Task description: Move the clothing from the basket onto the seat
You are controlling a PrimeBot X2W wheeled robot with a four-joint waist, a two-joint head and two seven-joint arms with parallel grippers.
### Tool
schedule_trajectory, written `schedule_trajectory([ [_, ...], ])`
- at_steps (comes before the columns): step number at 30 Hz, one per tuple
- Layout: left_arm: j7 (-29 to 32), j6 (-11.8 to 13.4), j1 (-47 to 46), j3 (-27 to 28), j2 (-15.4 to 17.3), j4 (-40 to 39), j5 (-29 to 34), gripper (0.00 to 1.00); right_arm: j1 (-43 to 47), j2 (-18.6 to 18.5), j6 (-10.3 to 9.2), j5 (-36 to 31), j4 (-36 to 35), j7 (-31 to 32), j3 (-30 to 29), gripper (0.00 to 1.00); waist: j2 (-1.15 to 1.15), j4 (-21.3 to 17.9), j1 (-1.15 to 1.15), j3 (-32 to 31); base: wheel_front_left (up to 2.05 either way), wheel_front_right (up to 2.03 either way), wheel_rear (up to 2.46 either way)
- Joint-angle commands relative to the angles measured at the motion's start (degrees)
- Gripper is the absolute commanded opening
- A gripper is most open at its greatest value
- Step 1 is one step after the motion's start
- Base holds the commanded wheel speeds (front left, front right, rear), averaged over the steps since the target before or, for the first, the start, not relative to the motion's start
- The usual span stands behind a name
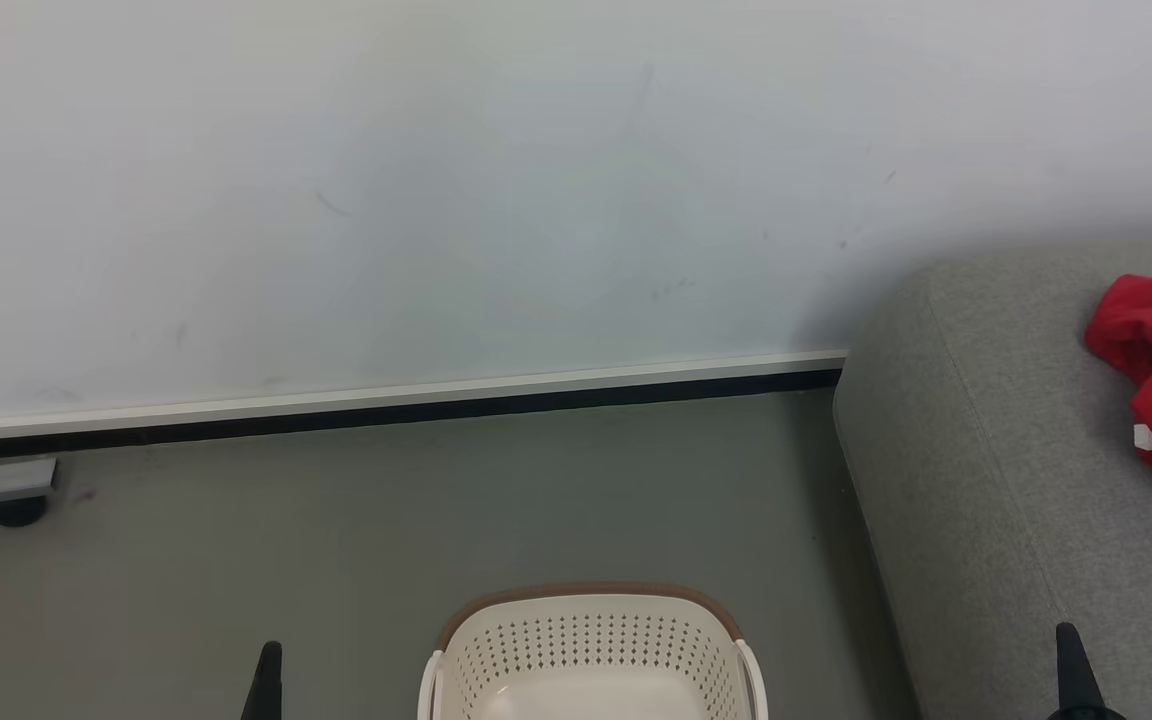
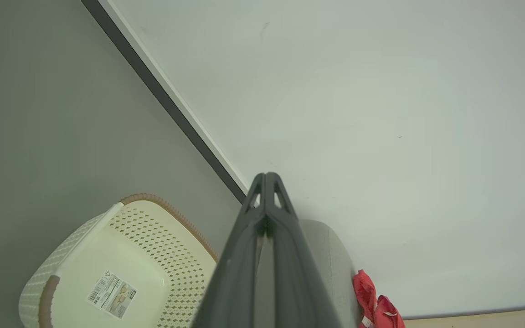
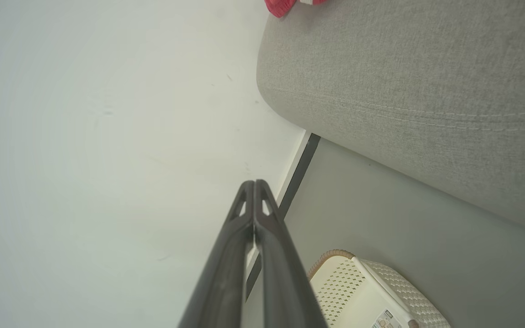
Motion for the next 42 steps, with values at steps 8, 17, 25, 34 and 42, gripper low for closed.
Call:
schedule_trajectory([
  [8,1.3,-0.5,-1.7,0.3,0.1,0.3,-5.9,0.00,0.3,-0.1,0.01,6.6,-1.4,1.5,-1.1,0.00,0.00,-0.4,0.00,0.2,0.00,0.00,0.00],
  [17,2.3,-0.8,-2.5,0.4,0.1,0.7,-10.0,0.00,0.4,-0.1,0.01,11.5,-2.1,2.7,-1.9,0.00,0.00,-0.7,0.00,0.4,0.00,0.00,0.00],
  [25,3.2,-0.9,-2.9,0.4,0.1,1.1,-13.8,0.00,0.6,-0.1,0.01,16.0,-2.7,3.7,-2.6,0.00,0.00,-1.0,0.00,0.5,0.00,0.00,0.00],
  [34,4.3,-1.1,-3.6,0.5,0.1,1.5,-17.9,0.00,0.7,-0.1,0.01,20.7,-3.3,4.8,-3.4,0.00,0.00,-1.4,-0.01,0.7,0.00,0.00,0.00],
  [42,5.1,-1.3,-3.9,0.5,0.1,1.9,-21.4,0.00,0.8,-0.1,0.01,24.7,-3.9,5.8,-4.0,0.00,0.00,-1.7,-0.01,0.9,0.00,0.00,0.00],
])
